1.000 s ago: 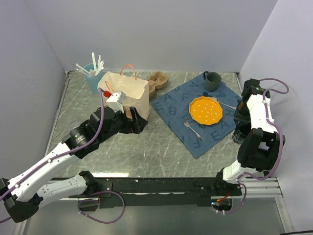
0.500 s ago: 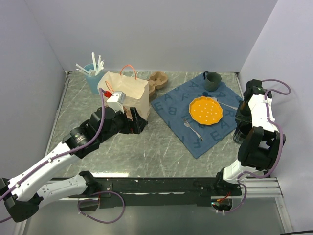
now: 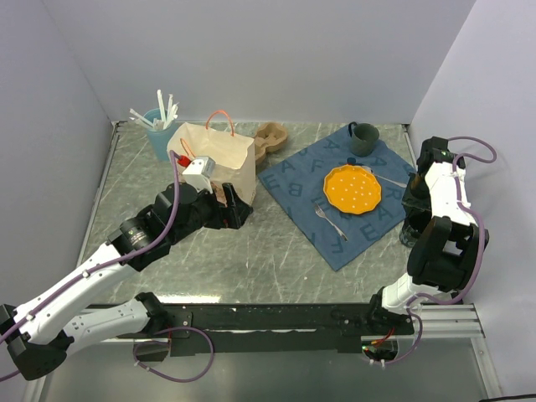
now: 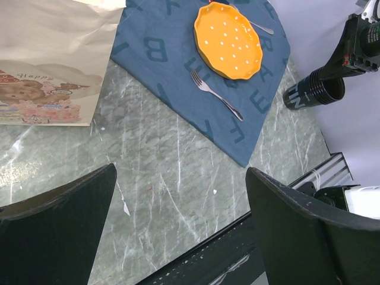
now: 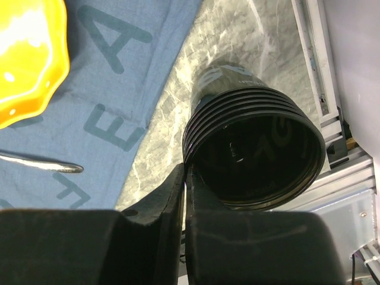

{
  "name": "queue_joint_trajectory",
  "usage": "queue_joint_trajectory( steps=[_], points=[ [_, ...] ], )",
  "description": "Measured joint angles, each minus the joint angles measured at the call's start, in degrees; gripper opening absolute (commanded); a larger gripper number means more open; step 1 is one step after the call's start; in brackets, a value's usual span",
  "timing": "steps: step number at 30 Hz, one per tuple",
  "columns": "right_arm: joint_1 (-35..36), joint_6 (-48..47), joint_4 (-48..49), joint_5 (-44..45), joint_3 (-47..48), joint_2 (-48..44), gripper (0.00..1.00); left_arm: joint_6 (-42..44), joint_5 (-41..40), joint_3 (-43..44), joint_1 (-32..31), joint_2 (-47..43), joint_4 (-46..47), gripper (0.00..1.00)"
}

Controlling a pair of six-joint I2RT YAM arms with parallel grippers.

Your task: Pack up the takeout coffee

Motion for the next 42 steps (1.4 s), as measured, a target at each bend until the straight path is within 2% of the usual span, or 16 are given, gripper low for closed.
queue_joint_trajectory(
  steps=[12, 22, 36, 42],
  points=[
    [0.00, 0.28, -1.18, -0.11, 1.36, 0.00, 0.07, -0.02, -0.20, 0.00, 0.00, 0.00, 0.07, 0.97],
    [0.00, 0.74, -2.47, 0.98, 1.77, 0.00, 0.00, -0.02, -0.17, 0.00, 0.00, 0.04, 0.13, 0.97],
    [0.00, 2.40, -7.85, 3.76, 6.82, 0.00, 0.00, -0.02, -0.15, 0.00, 0.00, 0.04, 0.20, 0.97],
    [0.48, 3.58, -11.76, 5.88, 12.68, -0.04, 0.00, -0.02, -0.17, 0.00, 0.00, -0.02, 0.20, 0.97]
  ],
)
